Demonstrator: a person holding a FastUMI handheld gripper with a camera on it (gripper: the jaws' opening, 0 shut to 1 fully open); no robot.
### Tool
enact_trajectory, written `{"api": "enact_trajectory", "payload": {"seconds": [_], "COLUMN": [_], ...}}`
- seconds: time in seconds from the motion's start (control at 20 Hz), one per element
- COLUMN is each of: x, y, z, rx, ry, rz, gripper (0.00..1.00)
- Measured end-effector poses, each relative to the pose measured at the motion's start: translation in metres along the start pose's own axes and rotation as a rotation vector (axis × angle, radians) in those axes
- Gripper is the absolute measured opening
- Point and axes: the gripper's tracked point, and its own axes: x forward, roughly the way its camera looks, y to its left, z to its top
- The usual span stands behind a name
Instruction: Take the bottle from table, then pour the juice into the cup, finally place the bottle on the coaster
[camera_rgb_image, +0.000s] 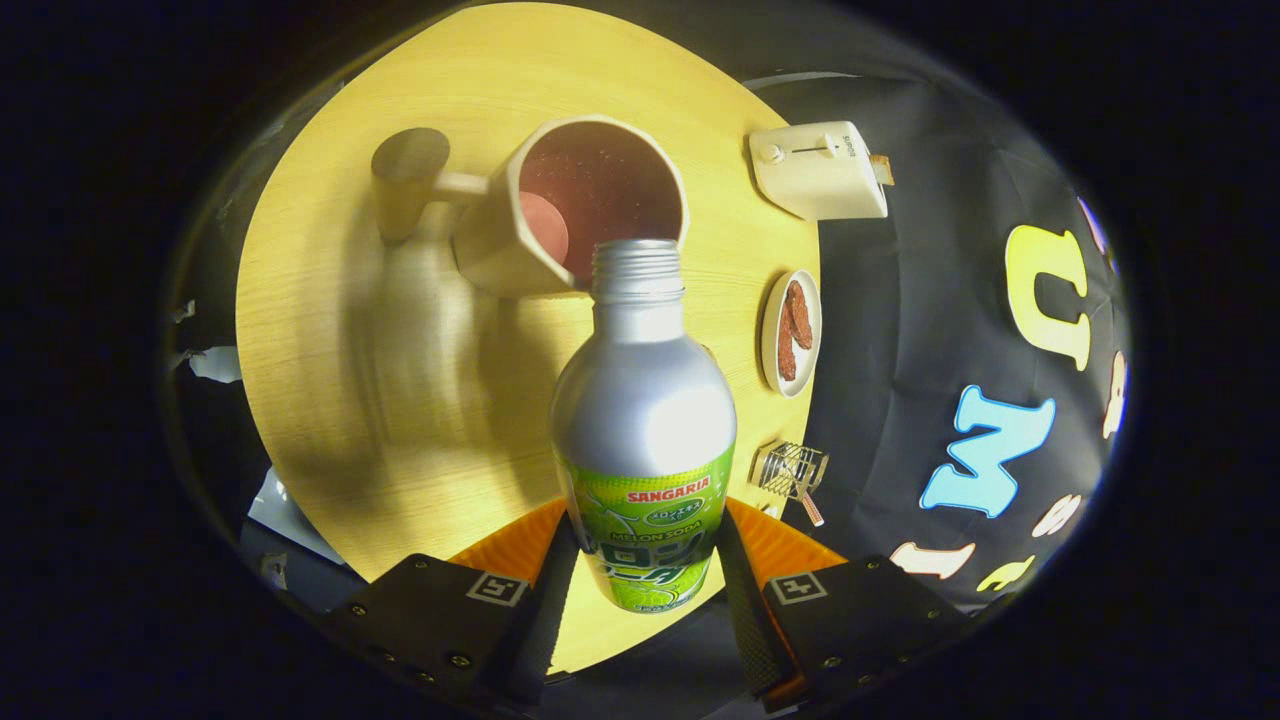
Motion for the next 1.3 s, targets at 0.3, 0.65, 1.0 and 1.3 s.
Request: {"api": "enact_trajectory", "payload": {"seconds": [0.3,0.65,1.0,1.3], "x": [-0.002,-0.006,-0.013,-0.016], "y": [-0.005,-0.01,-0.014,-0.027], "z": [-0.006,-0.001,0.001,-0.002], "rx": [-0.032,-0.098,-0.156,-0.196], "ry": [0.07,0.075,0.088,0.121], "rz": [0.006,-0.011,-0.028,-0.045], "gripper": [0.73,0.73,0.73,0.73]}}
